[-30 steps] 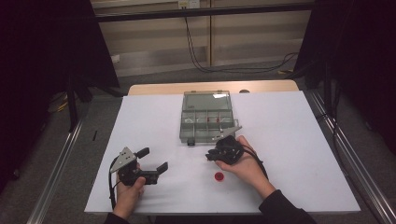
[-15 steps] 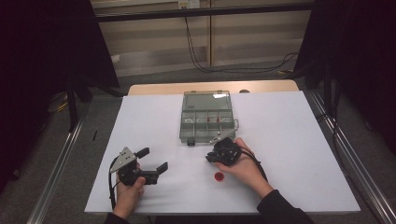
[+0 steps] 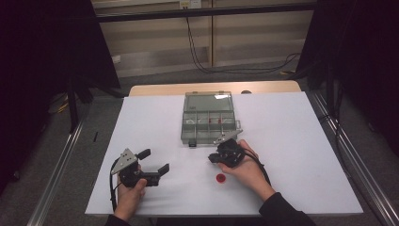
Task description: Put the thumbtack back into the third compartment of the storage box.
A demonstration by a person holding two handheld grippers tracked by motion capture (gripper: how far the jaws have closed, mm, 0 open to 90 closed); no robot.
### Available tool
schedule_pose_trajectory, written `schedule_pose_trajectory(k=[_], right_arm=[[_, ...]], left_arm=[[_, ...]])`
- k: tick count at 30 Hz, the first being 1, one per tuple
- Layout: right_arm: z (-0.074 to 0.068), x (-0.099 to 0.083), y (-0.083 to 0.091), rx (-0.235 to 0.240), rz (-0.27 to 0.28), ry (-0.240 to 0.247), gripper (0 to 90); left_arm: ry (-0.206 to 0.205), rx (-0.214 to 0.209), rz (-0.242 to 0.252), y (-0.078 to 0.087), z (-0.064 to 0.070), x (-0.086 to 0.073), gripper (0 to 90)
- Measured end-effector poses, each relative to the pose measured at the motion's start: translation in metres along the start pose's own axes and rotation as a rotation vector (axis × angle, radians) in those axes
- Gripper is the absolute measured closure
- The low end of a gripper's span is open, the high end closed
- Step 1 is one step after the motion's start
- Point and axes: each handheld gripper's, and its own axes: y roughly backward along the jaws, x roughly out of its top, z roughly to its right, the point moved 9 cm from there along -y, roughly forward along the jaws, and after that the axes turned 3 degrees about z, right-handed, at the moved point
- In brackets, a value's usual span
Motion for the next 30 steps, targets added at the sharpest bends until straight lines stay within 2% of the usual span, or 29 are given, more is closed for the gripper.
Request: schedule_pose_trajectory(k=[5, 12, 30], right_arm=[[0.002, 0.004, 0.007, -0.001, 0.014, -0.021, 86.0], [0.003, 0.012, 0.015, -0.003, 0.039, -0.009, 86.0], [0.009, 0.029, 0.031, -0.004, 0.063, -0.023, 86.0]], left_arm=[[-0.002, 0.002, 0.002, 0.000, 0.000, 0.000, 0.2], [-0.003, 0.003, 0.002, 0.000, 0.000, 0.000, 0.2], [0.004, 0.003, 0.002, 0.000, 0.000, 0.000, 0.2]])
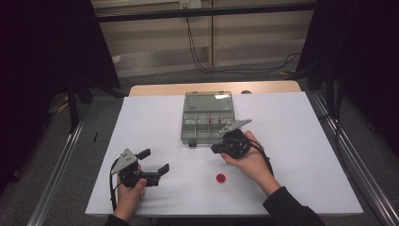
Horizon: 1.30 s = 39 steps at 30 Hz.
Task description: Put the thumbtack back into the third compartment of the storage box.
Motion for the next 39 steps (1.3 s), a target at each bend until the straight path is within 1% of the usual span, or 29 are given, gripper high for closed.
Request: schedule_pose_trajectory(k=[3, 4, 6, 7, 8, 10, 11, 12, 13, 14, 15, 16, 17, 19, 22, 23, 26, 29, 32, 33, 34, 36, 39], right_arm=[[0.002, 0.003, 0.002, -0.004, 0.005, 0.001, 86.0], [0.001, 0.003, 0.002, 0.003, 0.007, -0.006, 86.0], [0.003, 0.004, 0.003, -0.006, 0.008, -0.003, 86.0], [0.003, 0.005, 0.004, 0.003, 0.011, -0.004, 86.0], [0.004, 0.005, 0.005, -0.007, 0.006, -0.005, 86.0], [0.005, 0.007, 0.006, -0.004, 0.009, -0.009, 86.0], [0.006, 0.007, 0.006, -0.012, 0.006, -0.007, 86.0], [0.007, 0.008, 0.007, -0.006, 0.011, -0.008, 86.1], [0.008, 0.009, 0.007, -0.014, 0.011, -0.003, 86.0], [0.007, 0.010, 0.008, -0.007, 0.013, -0.009, 86.0], [0.008, 0.011, 0.009, -0.014, 0.011, -0.005, 86.0], [0.008, 0.012, 0.009, -0.005, 0.018, -0.006, 86.0], [0.009, 0.013, 0.010, -0.014, 0.014, -0.009, 86.0], [0.010, 0.014, 0.010, -0.015, 0.018, -0.012, 86.0], [0.012, 0.017, 0.011, -0.009, 0.024, -0.016, 86.1], [0.013, 0.018, 0.011, -0.009, 0.022, -0.024, 86.1], [0.015, 0.022, 0.012, -0.003, 0.031, -0.032, 86.1], [0.017, 0.026, 0.013, -0.014, 0.030, -0.031, 86.0], [0.018, 0.030, 0.014, -0.009, 0.041, -0.036, 86.1], [0.019, 0.031, 0.015, -0.019, 0.038, -0.035, 86.1], [0.020, 0.032, 0.015, -0.011, 0.046, -0.034, 86.1], [0.023, 0.034, 0.016, -0.019, 0.040, -0.035, 86.1], [0.026, 0.038, 0.015, -0.018, 0.047, -0.040, 86.1]], left_arm=[[-0.002, 0.001, 0.000, 0.000, 0.000, 0.000, 0.2], [-0.002, 0.001, 0.000, 0.000, 0.000, 0.000, 0.2], [-0.002, 0.001, 0.000, 0.000, 0.000, 0.000, 0.2], [-0.002, 0.001, -0.001, 0.000, 0.000, 0.000, 0.2], [-0.002, 0.001, 0.000, 0.000, 0.000, 0.000, 0.2], [0.000, -0.001, 0.000, 0.000, 0.000, 0.000, 0.2], [0.000, 0.000, 0.000, 0.000, 0.000, 0.000, 0.2], [-0.003, 0.001, 0.000, 0.000, 0.000, 0.000, 0.2], [-0.003, 0.000, -0.001, 0.000, 0.000, 0.000, 0.2], [-0.002, 0.001, 0.000, 0.000, 0.000, 0.000, 0.2], [-0.003, 0.000, -0.002, 0.000, 0.000, 0.000, 0.2], [-0.003, 0.000, -0.002, 0.000, 0.000, 0.000, 0.2], [-0.002, 0.000, -0.001, 0.000, 0.000, 0.000, 0.2], [-0.002, 0.000, -0.002, 0.000, -0.001, 0.000, 0.2], [-0.003, 0.000, -0.002, 0.000, 0.000, 0.000, 0.2], [-0.002, 0.000, 0.000, 0.000, 0.000, 0.000, 0.2], [-0.002, 0.000, 0.000, 0.000, 0.000, 0.000, 0.2], [-0.002, 0.000, 0.000, 0.000, 0.000, 0.000, 0.2], [-0.002, -0.001, 0.001, 0.000, 0.000, 0.000, 0.2], [-0.002, 0.000, 0.001, 0.000, 0.000, 0.000, 0.2], [-0.002, 0.000, 0.001, 0.000, 0.000, 0.000, 0.2], [-0.003, 0.000, 0.001, 0.000, 0.000, 0.000, 0.2], [-0.002, 0.000, 0.000, 0.000, 0.000, 0.000, 0.2]])
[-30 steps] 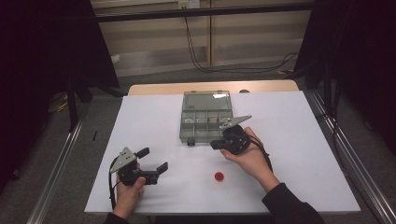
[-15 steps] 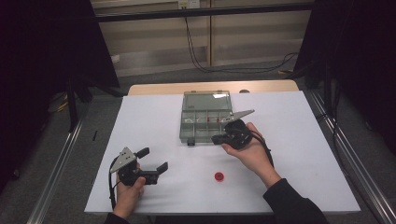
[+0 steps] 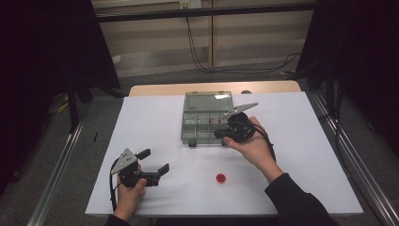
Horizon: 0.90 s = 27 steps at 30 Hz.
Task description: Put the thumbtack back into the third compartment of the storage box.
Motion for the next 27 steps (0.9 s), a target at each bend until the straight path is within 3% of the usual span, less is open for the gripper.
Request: schedule_pose_trajectory(k=[27], right_arm=[[0.028, 0.029, -0.020, -0.060, 0.007, -0.052, 86.1]], left_arm=[[-0.005, -0.013, -0.004, 0.001, 0.000, 0.000, 0.2]])
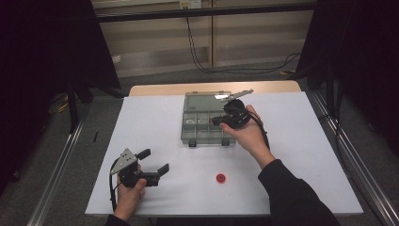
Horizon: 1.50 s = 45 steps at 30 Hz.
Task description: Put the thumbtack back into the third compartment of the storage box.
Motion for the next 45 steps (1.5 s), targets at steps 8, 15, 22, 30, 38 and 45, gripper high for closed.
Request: schedule_pose_trajectory(k=[8, 15, 22, 30, 38, 45], right_arm=[[0.012, 0.004, -0.010, -0.037, -0.016, -0.015, 86.1], [0.022, 0.004, -0.023, -0.064, -0.027, -0.030, 86.1], [0.034, 0.001, -0.038, -0.109, -0.054, -0.066, 86.0], [0.047, -0.003, -0.052, -0.145, -0.088, -0.101, 85.9], [0.056, -0.005, -0.060, -0.170, -0.091, -0.110, 77.8], [0.051, 0.001, -0.050, -0.126, -0.053, -0.124, 53.7]], left_arm=[[0.002, -0.001, 0.002, 0.000, 0.000, 0.000, 0.2], [0.002, -0.001, 0.003, 0.000, 0.000, 0.000, 0.2], [0.002, -0.003, 0.003, 0.000, 0.000, 0.000, 0.2], [0.001, -0.006, 0.003, 0.000, 0.000, 0.000, 0.2], [0.001, -0.007, 0.003, 0.000, 0.000, 0.000, 0.2], [0.001, -0.008, 0.002, 0.001, 0.000, 0.000, 0.2]])
